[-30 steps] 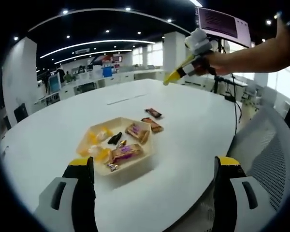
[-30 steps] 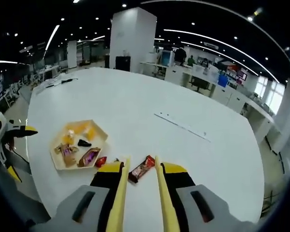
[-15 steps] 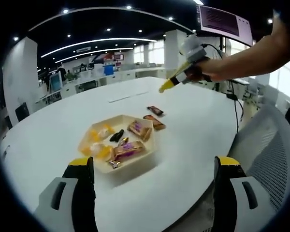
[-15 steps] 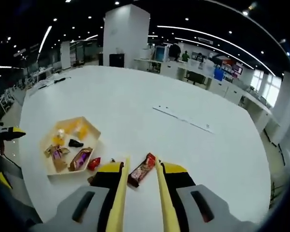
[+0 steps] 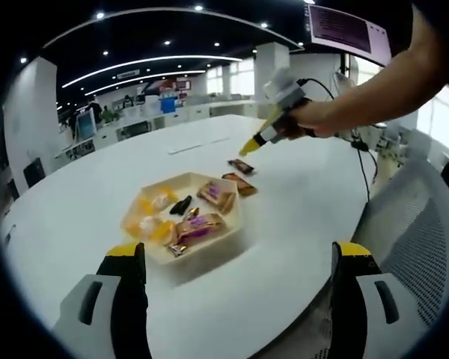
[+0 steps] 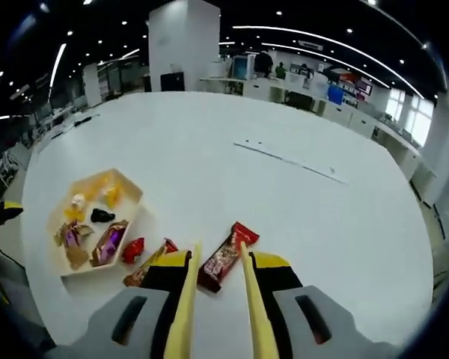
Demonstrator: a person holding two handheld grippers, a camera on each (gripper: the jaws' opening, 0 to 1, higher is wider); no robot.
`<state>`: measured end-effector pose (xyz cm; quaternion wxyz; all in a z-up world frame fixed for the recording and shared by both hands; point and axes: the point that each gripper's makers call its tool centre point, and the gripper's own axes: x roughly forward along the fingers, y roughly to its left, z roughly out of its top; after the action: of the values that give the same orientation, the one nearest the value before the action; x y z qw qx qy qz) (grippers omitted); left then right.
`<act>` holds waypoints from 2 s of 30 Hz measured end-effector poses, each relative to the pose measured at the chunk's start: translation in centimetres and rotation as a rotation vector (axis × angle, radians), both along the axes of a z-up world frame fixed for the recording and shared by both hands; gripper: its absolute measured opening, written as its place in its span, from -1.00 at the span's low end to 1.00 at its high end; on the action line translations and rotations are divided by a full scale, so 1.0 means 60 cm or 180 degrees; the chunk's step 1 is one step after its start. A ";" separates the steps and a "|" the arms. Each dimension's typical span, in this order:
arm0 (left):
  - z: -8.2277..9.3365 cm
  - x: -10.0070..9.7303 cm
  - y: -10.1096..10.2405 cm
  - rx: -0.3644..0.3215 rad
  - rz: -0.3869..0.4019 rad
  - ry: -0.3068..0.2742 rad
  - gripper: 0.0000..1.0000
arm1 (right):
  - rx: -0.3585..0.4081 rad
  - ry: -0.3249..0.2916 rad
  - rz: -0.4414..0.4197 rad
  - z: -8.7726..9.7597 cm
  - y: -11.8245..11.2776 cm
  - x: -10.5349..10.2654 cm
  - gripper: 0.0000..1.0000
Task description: Place the target food into the container with the food tongs after gripping and lifting it, then release it inside without dropping or visibly crushing the food.
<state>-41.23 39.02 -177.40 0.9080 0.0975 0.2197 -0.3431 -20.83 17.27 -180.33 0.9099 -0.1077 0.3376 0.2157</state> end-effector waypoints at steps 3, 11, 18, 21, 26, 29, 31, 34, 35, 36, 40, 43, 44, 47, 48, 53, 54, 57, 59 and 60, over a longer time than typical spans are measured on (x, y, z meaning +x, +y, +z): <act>-0.002 0.000 0.002 0.0011 0.0004 0.0006 0.98 | -0.0016 0.0021 -0.0056 -0.008 -0.004 0.003 -0.42; -0.006 0.000 0.001 0.0030 -0.0006 0.0022 0.98 | 0.0043 0.0160 -0.0176 -0.035 0.010 0.002 -0.41; -0.007 0.001 0.003 0.0042 0.0007 0.0033 0.98 | -0.0152 0.0181 -0.0013 -0.040 0.001 -0.002 -0.44; -0.007 0.000 0.003 0.0038 0.0006 0.0042 0.98 | -0.0216 0.0199 0.0081 -0.039 -0.010 -0.007 -0.45; -0.008 0.000 0.004 0.0040 0.0006 0.0043 0.98 | -0.0418 0.0224 0.0288 -0.044 -0.032 -0.012 -0.44; -0.008 -0.001 0.002 0.0044 -0.0008 0.0045 0.98 | -0.0401 0.0259 0.0295 -0.043 -0.043 -0.017 -0.44; -0.009 -0.001 0.003 0.0037 -0.0006 0.0051 0.98 | -0.0385 0.0271 0.0306 -0.043 -0.047 -0.019 -0.44; -0.010 -0.001 0.003 0.0052 -0.0008 0.0058 0.97 | -0.0350 0.0223 0.0456 -0.038 -0.033 -0.016 -0.43; -0.010 -0.001 0.003 0.0060 -0.0008 0.0056 0.98 | -0.0345 0.0232 0.0531 -0.039 -0.026 -0.014 -0.43; -0.010 -0.001 0.003 0.0068 -0.0007 0.0049 0.98 | -0.0364 0.0236 0.0560 -0.040 -0.023 -0.013 -0.43; -0.012 -0.001 0.003 0.0081 -0.0004 0.0063 0.97 | -0.0448 0.0244 0.0713 -0.044 -0.014 -0.004 -0.43; -0.014 -0.002 0.002 0.0102 -0.0026 0.0066 0.98 | -0.0352 0.0236 0.0787 -0.040 -0.007 0.006 -0.43; -0.015 -0.003 0.002 0.0112 -0.0033 0.0079 0.97 | -0.0375 0.0249 0.0782 -0.041 -0.010 0.012 -0.43; -0.015 -0.002 0.003 0.0112 -0.0021 0.0072 0.97 | -0.0368 0.0293 0.0864 -0.044 -0.008 0.017 -0.43; -0.016 -0.002 0.004 0.0116 -0.0017 0.0078 0.97 | -0.0414 0.0304 0.0899 -0.047 -0.010 0.017 -0.43; -0.021 -0.003 0.005 0.0161 -0.0027 0.0096 0.97 | -0.0353 0.0365 0.1121 -0.060 0.002 0.007 -0.50; -0.021 -0.003 0.004 0.0162 -0.0030 0.0094 0.97 | -0.0354 0.0397 0.1102 -0.062 0.001 0.006 -0.52; -0.022 -0.003 0.005 0.0178 -0.0027 0.0105 0.97 | -0.0398 0.0417 0.1100 -0.057 -0.001 0.006 -0.56; -0.022 -0.003 0.005 0.0167 -0.0024 0.0106 0.97 | -0.0437 0.0430 0.1130 -0.058 0.000 0.007 -0.56; -0.023 -0.003 0.006 0.0184 -0.0020 0.0110 0.97 | -0.0445 0.0431 0.1141 -0.058 -0.001 0.007 -0.56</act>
<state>-41.43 39.36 -178.78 0.8998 0.1185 0.2448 -0.3412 -20.40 17.23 -183.81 0.8225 -0.2142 0.3875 0.3570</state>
